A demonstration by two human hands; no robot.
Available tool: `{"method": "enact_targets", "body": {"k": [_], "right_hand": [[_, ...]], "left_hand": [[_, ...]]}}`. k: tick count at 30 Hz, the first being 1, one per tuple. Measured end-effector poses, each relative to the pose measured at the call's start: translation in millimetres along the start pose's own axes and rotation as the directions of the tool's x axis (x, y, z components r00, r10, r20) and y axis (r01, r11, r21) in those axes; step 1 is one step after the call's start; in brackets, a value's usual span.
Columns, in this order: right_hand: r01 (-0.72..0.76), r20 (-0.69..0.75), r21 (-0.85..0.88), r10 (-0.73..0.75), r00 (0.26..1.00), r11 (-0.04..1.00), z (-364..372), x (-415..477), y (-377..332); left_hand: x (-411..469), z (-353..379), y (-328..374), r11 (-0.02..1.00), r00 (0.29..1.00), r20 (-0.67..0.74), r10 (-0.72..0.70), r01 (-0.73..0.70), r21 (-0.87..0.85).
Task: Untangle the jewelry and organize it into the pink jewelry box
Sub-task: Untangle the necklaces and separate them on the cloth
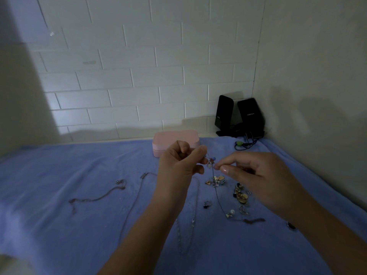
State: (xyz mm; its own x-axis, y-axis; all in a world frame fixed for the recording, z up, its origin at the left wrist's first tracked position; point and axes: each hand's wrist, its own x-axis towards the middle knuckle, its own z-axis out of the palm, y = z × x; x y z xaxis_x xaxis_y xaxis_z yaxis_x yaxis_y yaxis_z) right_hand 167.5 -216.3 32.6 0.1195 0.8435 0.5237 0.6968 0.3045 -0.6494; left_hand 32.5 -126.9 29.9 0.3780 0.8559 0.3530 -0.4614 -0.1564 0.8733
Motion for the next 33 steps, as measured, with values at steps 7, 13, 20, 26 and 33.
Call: {"method": "enact_targets", "body": {"k": [7, 13, 20, 26, 33], "right_hand": [[0.068, -0.094, 0.022, -0.066, 0.993, 0.997, 1.3, 1.6, 0.8], [0.13, -0.189, -0.085, -0.144, 0.971, 0.988, 1.0, 1.6, 0.7], [0.051, -0.146, 0.056, -0.042, 0.988, 0.997, -5.1, 1.9, -1.1], [0.04, -0.134, 0.032, -0.036, 0.99, 0.999, -4.0, 0.7, -6.7], [0.016, -0.115, 0.021, -0.013, 0.993, 1.0, -1.4, 1.7, -4.8]], "left_hand": [[-0.9, -0.8, -5.0, 0.988, 0.997, 0.032, 0.067, -0.071, 0.137], [0.1, -1.3, -7.0, 0.978, 0.993, 0.106, 0.05, -0.07, 0.197], [-0.3, -3.0, -6.1, 0.982, 0.991, 0.12, 0.062, -0.082, 0.172], [-3.9, -0.5, -2.4, 0.967, 0.981, 0.15, 0.12, -0.15, 0.205], [-6.2, 1.1, -2.8, 0.948, 0.973, 0.164, 0.162, -0.2, 0.246]]}}
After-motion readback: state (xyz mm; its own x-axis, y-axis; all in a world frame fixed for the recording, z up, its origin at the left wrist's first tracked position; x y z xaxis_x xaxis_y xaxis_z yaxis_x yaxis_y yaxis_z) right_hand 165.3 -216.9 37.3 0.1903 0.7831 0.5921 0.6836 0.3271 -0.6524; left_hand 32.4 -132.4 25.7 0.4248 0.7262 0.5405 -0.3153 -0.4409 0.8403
